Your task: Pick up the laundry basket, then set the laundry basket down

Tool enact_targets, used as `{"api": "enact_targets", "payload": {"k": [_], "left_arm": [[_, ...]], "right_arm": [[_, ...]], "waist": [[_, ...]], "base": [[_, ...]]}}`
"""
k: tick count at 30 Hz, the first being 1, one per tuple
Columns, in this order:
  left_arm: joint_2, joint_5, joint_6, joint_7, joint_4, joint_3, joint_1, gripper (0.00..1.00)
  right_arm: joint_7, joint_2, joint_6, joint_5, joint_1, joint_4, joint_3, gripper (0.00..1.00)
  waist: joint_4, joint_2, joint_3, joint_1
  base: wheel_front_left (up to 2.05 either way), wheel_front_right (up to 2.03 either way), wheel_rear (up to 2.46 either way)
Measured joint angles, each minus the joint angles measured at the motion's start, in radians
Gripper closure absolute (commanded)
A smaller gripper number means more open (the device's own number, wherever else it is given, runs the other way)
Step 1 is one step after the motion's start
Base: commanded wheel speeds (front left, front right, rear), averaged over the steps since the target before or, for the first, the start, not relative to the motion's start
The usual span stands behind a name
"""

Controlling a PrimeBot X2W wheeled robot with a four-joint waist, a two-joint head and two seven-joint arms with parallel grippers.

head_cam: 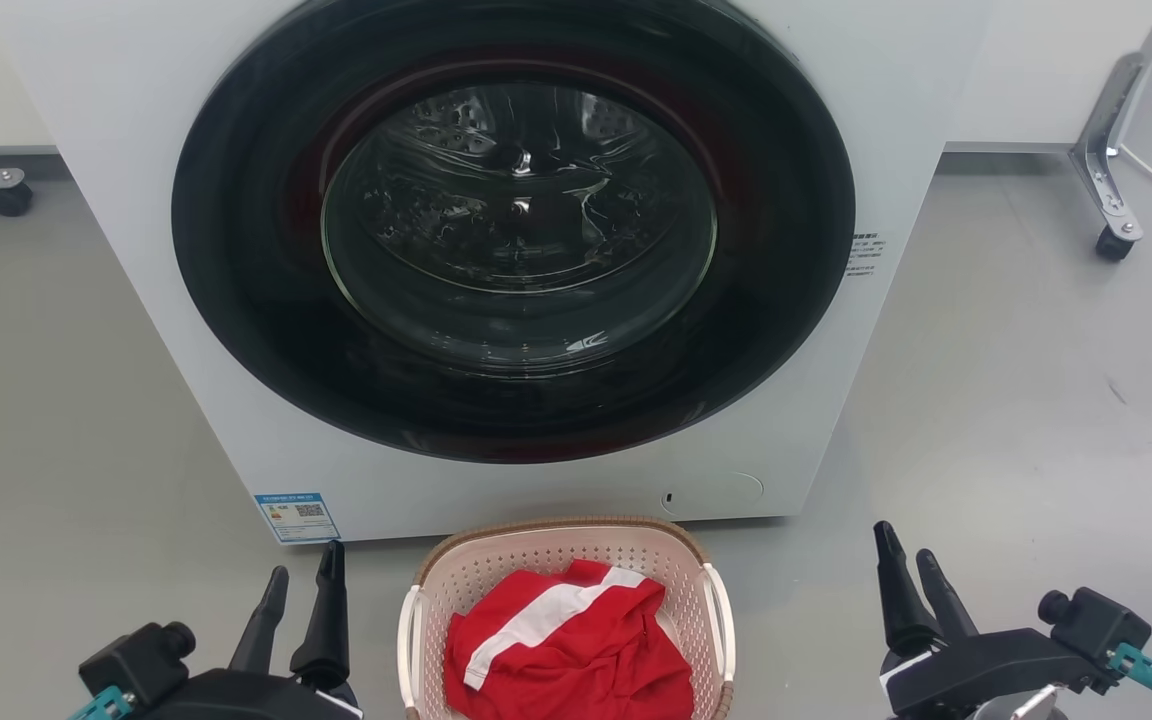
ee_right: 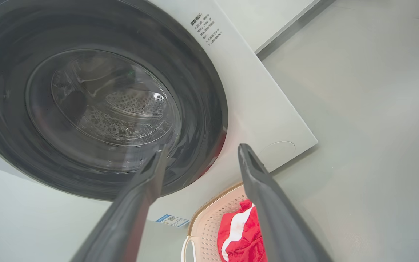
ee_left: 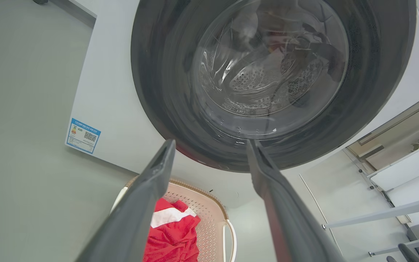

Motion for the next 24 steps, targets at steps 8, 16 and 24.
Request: {"api": "enact_targets", "payload": {"k": [8,16,24], "left_arm": [[0.006,0.146,0.025,-0.027,-0.021,-0.031,0.0,0.0],[0.011,0.286,0.044,-0.057,-0.04,-0.063,0.001,0.0],[0.013,0.406,0.063,-0.089,-0.06,-0.078,0.019,0.0]], "right_arm": [[-0.028,-0.002,-0.022,-0.132,-0.006,-0.022,0.041,0.0],[-0.057,-0.005,-0.041,-0.255,-0.008,-0.039,0.075,0.0],[-0.089,-0.007,-0.062,-0.374,-0.005,-0.06,0.099,0.0]], "waist": [[0.004,0.0,-0.001,0.0],[0.007,0.0,-0.005,0.0],[0.01,0.0,-0.01,0.0]], "base": [[0.0,0.0,0.0],[0.0,0.0,0.0],[0.0,0.0,0.0]]}}
